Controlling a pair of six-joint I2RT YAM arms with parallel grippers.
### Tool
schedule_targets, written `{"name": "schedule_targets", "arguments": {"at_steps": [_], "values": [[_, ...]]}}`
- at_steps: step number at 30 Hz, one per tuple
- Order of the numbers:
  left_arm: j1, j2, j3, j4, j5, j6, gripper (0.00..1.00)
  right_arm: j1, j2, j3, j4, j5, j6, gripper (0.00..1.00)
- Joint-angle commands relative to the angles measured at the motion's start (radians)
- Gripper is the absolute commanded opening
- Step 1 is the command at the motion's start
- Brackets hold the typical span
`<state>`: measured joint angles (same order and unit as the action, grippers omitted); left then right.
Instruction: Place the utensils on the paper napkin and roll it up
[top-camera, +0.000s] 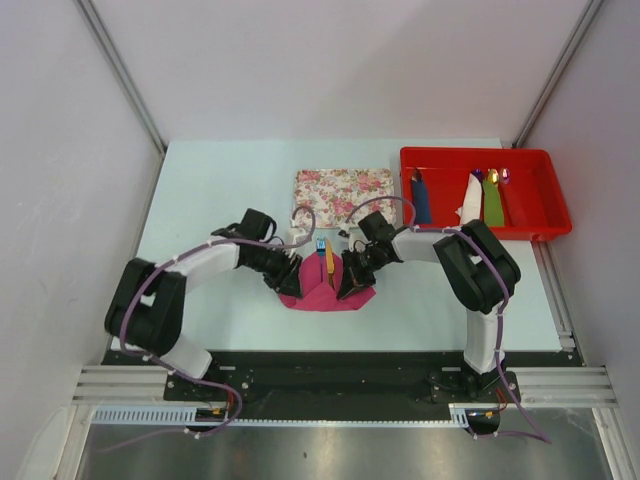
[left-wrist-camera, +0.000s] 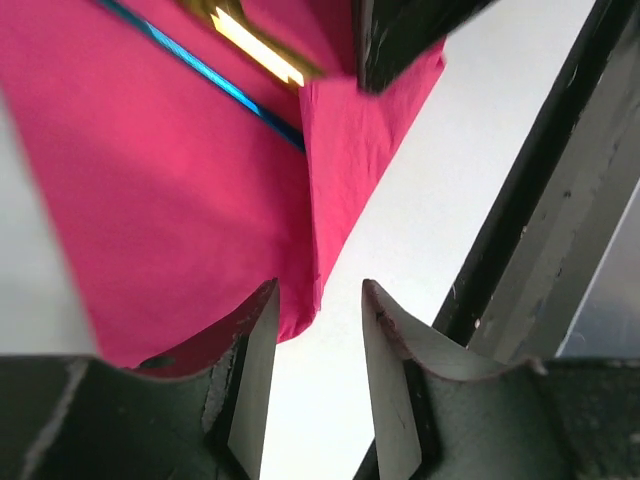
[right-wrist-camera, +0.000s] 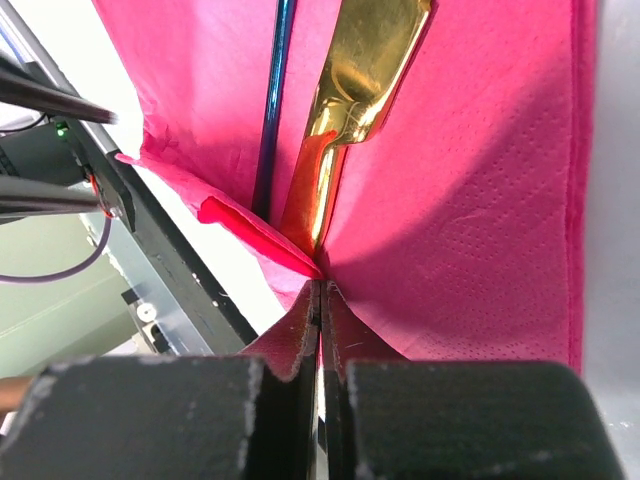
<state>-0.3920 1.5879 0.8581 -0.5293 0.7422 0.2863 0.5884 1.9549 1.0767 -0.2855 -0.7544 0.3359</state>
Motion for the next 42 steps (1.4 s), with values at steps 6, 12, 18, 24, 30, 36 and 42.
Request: {"name": "schedule_targets", "arguments": {"at_steps": [6, 12, 18, 24, 30, 36, 42], "values": [[-0.007, -0.177, 0.015, 0.069, 0.134, -0.091, 0.35, 0.004, -0.007, 0.042, -0.027, 0.047, -0.017, 0.00], [-0.038, -0.074, -0.007, 0.178, 0.125, -0.216, 0.23, 0.004, 0.012, 0.057, -0.027, 0.043, -0.009, 0.00], [-0.039, 0.056, 0.042, 0.206, 0.095, -0.268, 0.19, 0.004, 0.009, 0.060, -0.030, 0.049, -0.008, 0.00], [-0.039, 0.127, 0.056, 0.213, 0.036, -0.312, 0.15, 0.004, 0.002, 0.062, -0.034, 0.050, -0.005, 0.00], [-0.042, 0.178, 0.058, 0.207, -0.012, -0.328, 0.15, 0.002, -0.008, 0.068, -0.040, 0.044, -0.011, 0.00], [-0.042, 0.201, 0.065, 0.198, -0.012, -0.328, 0.13, -0.009, -0.045, 0.104, -0.038, 0.104, 0.029, 0.06], [-0.042, 0.199, 0.056, 0.193, -0.026, -0.323, 0.12, 0.007, -0.071, 0.175, -0.122, 0.334, 0.064, 0.06]]}}
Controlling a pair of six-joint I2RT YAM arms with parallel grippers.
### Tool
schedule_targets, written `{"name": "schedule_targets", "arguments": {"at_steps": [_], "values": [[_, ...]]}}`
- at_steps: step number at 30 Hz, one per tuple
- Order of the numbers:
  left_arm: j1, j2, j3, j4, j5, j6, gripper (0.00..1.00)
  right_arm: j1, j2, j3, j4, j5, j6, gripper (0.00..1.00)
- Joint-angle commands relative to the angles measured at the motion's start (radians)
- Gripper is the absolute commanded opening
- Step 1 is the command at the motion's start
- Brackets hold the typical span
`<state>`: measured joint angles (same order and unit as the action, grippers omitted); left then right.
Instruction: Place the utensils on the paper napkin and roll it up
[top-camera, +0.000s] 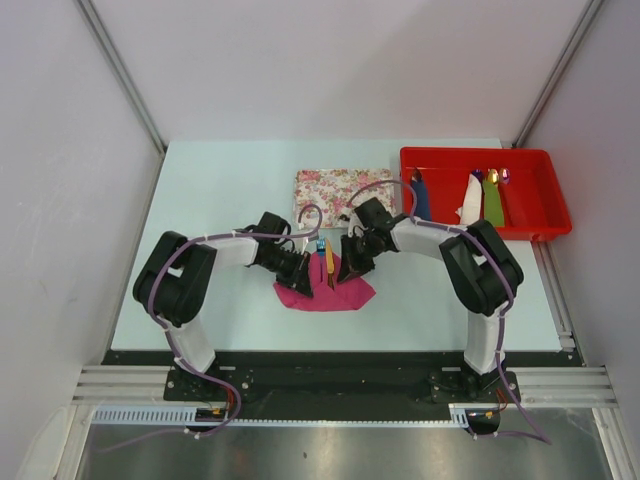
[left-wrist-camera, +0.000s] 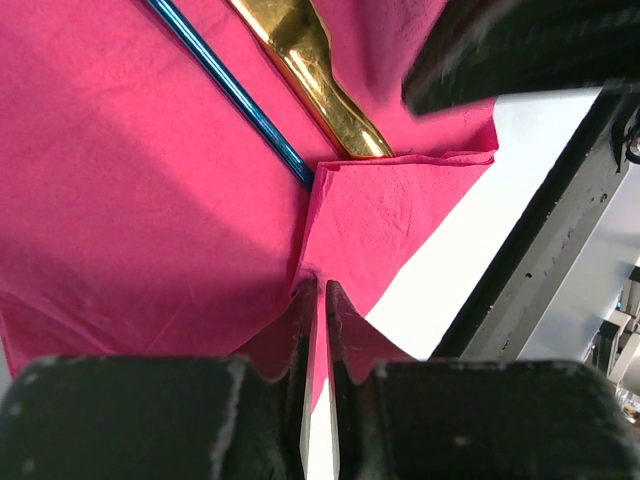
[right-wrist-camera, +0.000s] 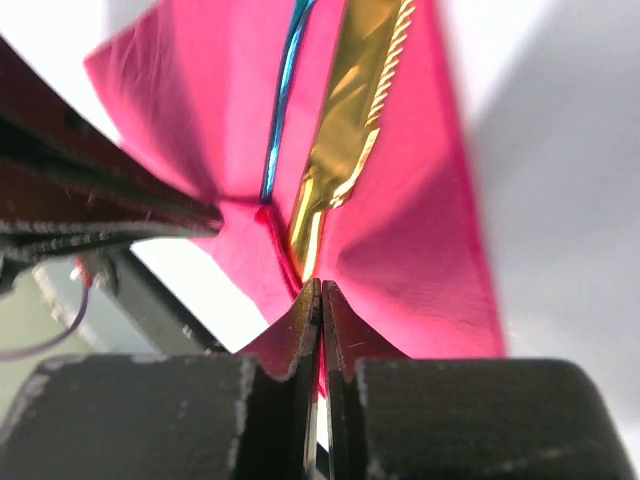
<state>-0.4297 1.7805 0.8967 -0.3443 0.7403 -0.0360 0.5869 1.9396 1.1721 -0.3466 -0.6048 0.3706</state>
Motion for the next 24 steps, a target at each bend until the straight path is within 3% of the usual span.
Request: {"name": "schedule_targets", "arguments": {"at_steps": [1, 5, 11, 24], "values": [[-0.003, 0.005, 0.016, 0.008, -0.024, 0.002, 0.12, 0.014, -0.054, 0.087, -0.106, 0.212, 0.039, 0.06], [-0.003, 0.000, 0.013, 0.007, -0.024, 0.001, 0.12, 0.065, -0.051, 0.135, -0.207, 0.380, 0.085, 0.05], [-0.003, -0.010, 0.002, 0.013, -0.035, -0.010, 0.11, 0.129, -0.057, 0.159, -0.247, 0.522, 0.122, 0.13], [-0.003, -0.009, -0.002, 0.019, -0.038, -0.016, 0.10, 0.163, -0.027, 0.193, -0.261, 0.537, 0.154, 0.23]]}}
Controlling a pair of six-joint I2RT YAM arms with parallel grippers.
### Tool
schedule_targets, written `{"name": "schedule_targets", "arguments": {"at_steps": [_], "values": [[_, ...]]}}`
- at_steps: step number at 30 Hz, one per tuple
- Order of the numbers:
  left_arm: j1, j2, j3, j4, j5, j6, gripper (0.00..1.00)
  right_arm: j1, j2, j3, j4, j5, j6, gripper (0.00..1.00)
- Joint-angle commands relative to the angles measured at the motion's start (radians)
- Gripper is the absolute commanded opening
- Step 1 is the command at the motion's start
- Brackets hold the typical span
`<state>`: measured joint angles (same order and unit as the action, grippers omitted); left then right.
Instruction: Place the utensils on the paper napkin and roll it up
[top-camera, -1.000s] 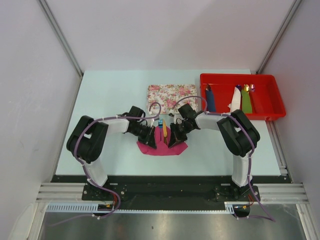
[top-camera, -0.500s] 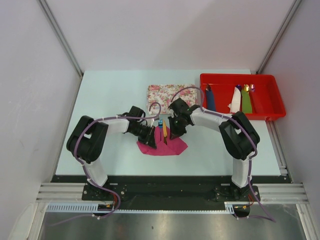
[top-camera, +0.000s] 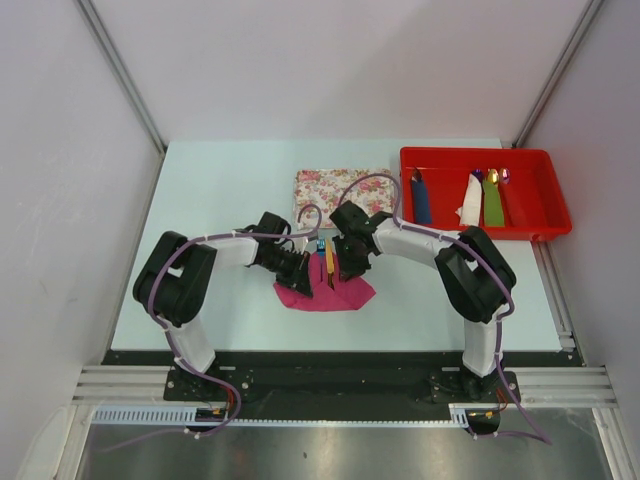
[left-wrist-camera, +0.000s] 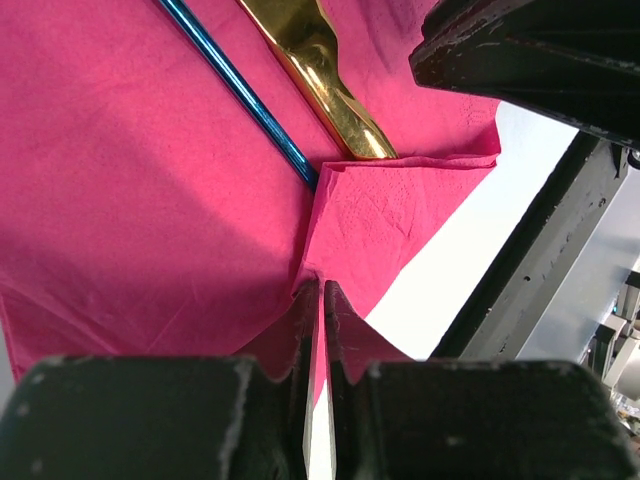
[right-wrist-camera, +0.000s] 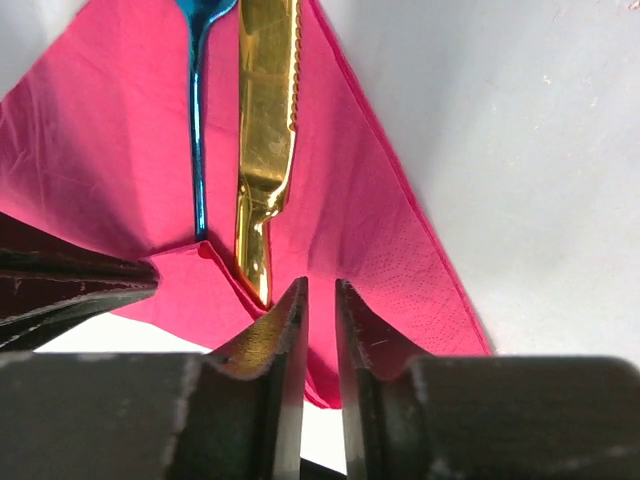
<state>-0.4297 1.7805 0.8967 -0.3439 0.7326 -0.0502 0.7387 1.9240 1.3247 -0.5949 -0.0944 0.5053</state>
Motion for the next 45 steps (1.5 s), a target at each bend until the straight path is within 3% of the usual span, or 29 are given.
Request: {"name": "schedule_targets", "arguments": {"at_steps": [1, 14, 33, 45], "values": [[-0.003, -0.007, -0.002, 0.020, -0.029, -0.002, 0.10, 0.013, -0.011, 0.039, -0.011, 0.027, 0.018, 0.23], [-0.003, 0.003, -0.005, 0.023, -0.033, -0.008, 0.10, 0.027, 0.010, 0.005, 0.033, -0.013, 0.041, 0.33], [0.000, 0.008, -0.010, 0.034, -0.035, -0.014, 0.09, 0.036, 0.058, -0.016, 0.050, -0.022, 0.050, 0.37], [0.005, 0.003, -0.016, 0.039, -0.035, -0.016, 0.09, 0.036, 0.006, -0.021, 0.038, 0.012, 0.039, 0.29]]}}
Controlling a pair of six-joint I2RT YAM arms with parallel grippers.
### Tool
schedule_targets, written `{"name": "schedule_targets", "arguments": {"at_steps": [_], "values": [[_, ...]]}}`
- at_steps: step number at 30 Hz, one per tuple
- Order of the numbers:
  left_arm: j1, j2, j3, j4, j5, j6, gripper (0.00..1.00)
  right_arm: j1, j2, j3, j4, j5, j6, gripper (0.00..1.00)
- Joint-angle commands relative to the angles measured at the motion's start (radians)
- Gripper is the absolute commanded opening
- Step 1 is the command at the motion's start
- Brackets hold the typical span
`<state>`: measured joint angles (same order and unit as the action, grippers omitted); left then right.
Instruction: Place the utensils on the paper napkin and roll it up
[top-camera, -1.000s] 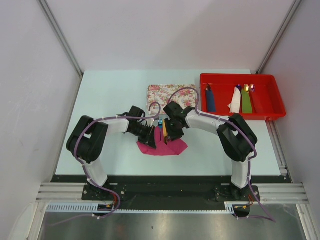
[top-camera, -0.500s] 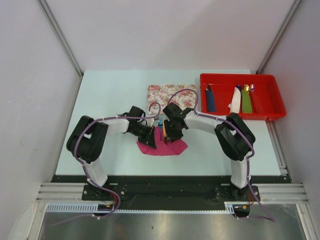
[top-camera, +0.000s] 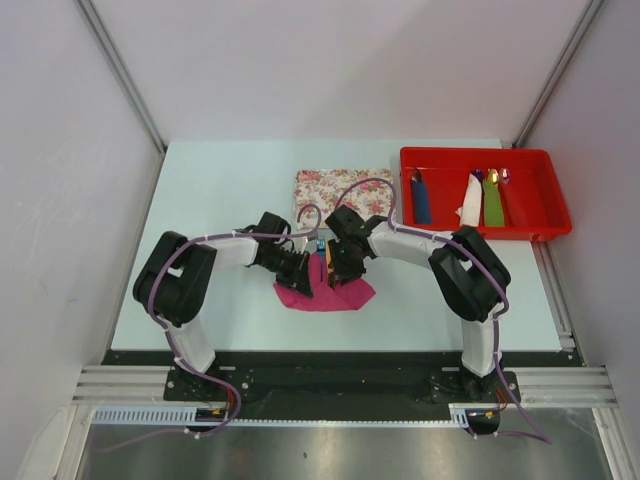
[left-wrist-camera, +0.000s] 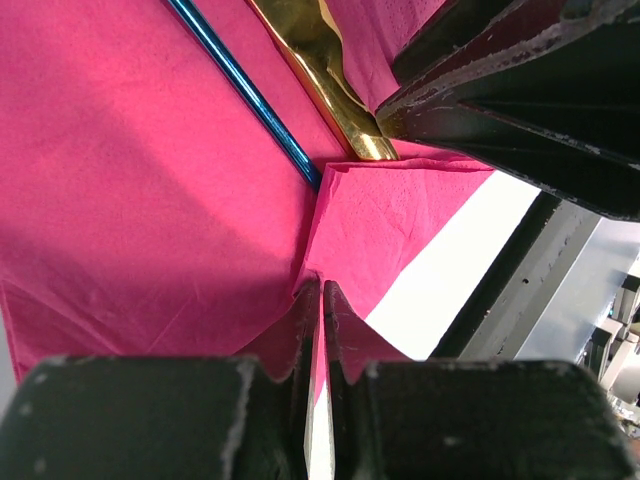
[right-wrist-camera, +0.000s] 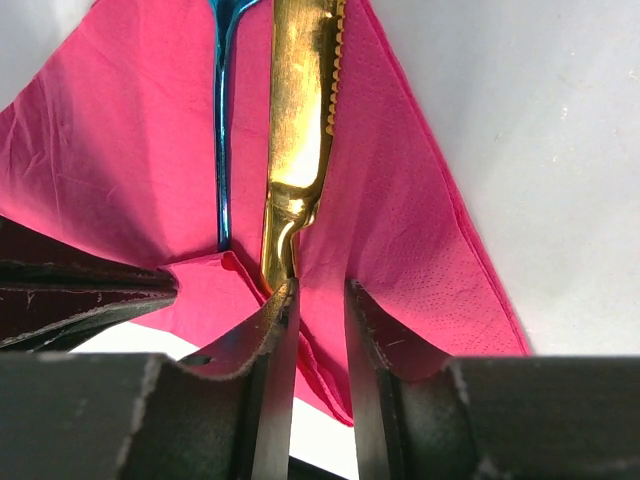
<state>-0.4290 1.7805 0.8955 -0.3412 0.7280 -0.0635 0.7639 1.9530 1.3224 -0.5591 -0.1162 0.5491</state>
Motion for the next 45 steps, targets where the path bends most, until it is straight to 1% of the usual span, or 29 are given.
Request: {"name": "schedule_targets", "arguments": {"at_steps": [1, 4, 11, 16, 20, 24, 33, 39, 45], "values": [[0.004, 0.003, -0.015, 0.036, -0.029, -0.001, 0.09, 0.011, -0.025, -0.023, 0.002, 0.033, -0.005, 0.29], [0.004, 0.010, -0.015, 0.039, -0.030, -0.004, 0.09, 0.014, -0.014, -0.032, 0.005, 0.046, -0.008, 0.27], [0.006, 0.011, -0.013, 0.039, -0.027, -0.009, 0.09, 0.014, 0.018, -0.031, -0.001, 0.062, -0.003, 0.18], [0.006, 0.013, -0.015, 0.042, -0.027, -0.013, 0.09, 0.020, 0.029, -0.025, -0.001, 0.061, 0.002, 0.19], [0.006, 0.016, -0.013, 0.042, -0.025, -0.012, 0.09, 0.026, 0.037, -0.017, -0.004, 0.053, 0.000, 0.25], [0.007, 0.014, -0.015, 0.042, -0.024, -0.012, 0.09, 0.026, 0.049, -0.012, -0.010, 0.053, 0.000, 0.28], [0.012, 0.014, -0.015, 0.045, -0.021, -0.015, 0.09, 0.028, 0.081, 0.009, -0.024, 0.053, 0.003, 0.28], [0.015, 0.016, -0.020, 0.051, -0.018, -0.016, 0.09, 0.032, 0.092, 0.015, -0.032, 0.050, 0.003, 0.32], [0.016, 0.019, -0.020, 0.047, -0.015, -0.018, 0.09, 0.032, 0.093, 0.018, -0.035, 0.049, 0.003, 0.34]]}}
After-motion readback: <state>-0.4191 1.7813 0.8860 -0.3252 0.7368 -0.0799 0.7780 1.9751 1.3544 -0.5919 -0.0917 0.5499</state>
